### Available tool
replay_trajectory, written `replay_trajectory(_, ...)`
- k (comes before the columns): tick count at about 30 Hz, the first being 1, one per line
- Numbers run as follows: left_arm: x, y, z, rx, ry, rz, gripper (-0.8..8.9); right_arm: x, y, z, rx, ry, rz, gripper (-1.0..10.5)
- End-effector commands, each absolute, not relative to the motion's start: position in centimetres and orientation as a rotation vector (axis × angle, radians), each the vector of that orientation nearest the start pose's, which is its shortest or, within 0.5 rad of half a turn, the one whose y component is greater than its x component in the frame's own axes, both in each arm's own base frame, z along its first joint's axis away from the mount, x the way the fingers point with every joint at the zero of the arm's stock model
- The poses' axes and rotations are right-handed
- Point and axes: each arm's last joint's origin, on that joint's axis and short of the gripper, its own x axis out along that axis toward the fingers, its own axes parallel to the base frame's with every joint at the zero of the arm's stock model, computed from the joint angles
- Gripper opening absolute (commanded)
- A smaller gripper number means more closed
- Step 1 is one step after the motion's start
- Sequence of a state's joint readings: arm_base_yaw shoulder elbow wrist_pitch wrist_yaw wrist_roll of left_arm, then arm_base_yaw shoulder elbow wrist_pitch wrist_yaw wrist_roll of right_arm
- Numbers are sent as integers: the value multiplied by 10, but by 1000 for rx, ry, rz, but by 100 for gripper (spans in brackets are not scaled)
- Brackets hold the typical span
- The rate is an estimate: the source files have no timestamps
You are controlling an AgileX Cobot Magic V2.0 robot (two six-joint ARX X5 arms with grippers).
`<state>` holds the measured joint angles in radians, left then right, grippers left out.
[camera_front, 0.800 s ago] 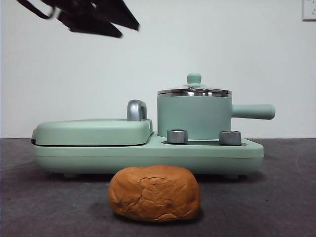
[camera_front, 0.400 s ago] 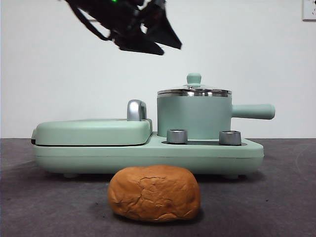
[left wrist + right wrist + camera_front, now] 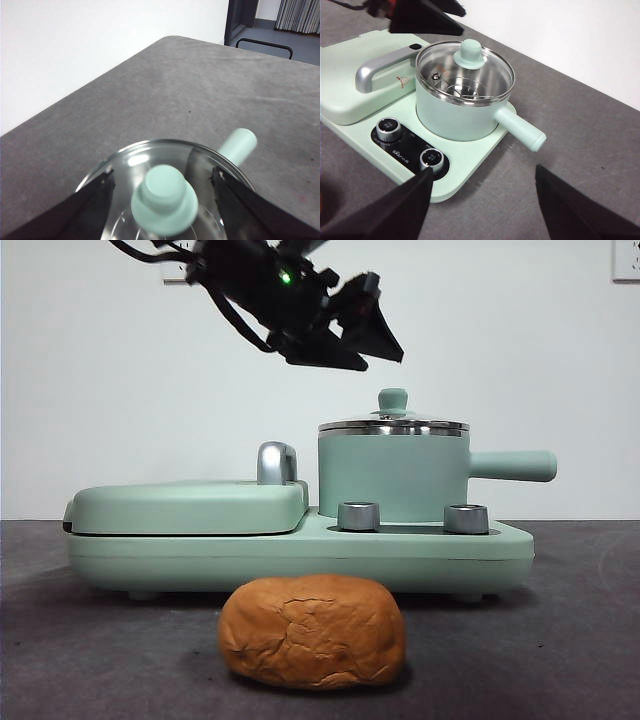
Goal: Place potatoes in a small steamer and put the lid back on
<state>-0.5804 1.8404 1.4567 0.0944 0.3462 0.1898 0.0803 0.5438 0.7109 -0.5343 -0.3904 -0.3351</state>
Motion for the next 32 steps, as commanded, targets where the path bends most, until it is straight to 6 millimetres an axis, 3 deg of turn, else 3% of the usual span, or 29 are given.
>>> replay_trajectory(1, 365, -256, 291, 203, 202, -956, 310, 112, 21, 312, -259, 264, 523, 324)
replay_trajectory(16, 382, -272, 256, 211, 271, -967, 296, 112, 21, 312, -259, 265, 522, 324)
replay_trajectory(18, 382, -273, 256, 212, 271, -969, 210, 112, 21, 312, -259, 265, 523, 324)
replay_trajectory(20, 381, -275, 256, 219, 263, -974, 38, 112, 21, 312, -259, 266, 523, 324)
replay_trajectory(21, 381, -275, 256, 219, 261, -975, 0, 112, 21, 312, -259, 266, 523, 324)
replay_trajectory(32, 378, -274, 264, 219, 237, -976, 6, 112, 21, 311, -257, 276, 524, 324)
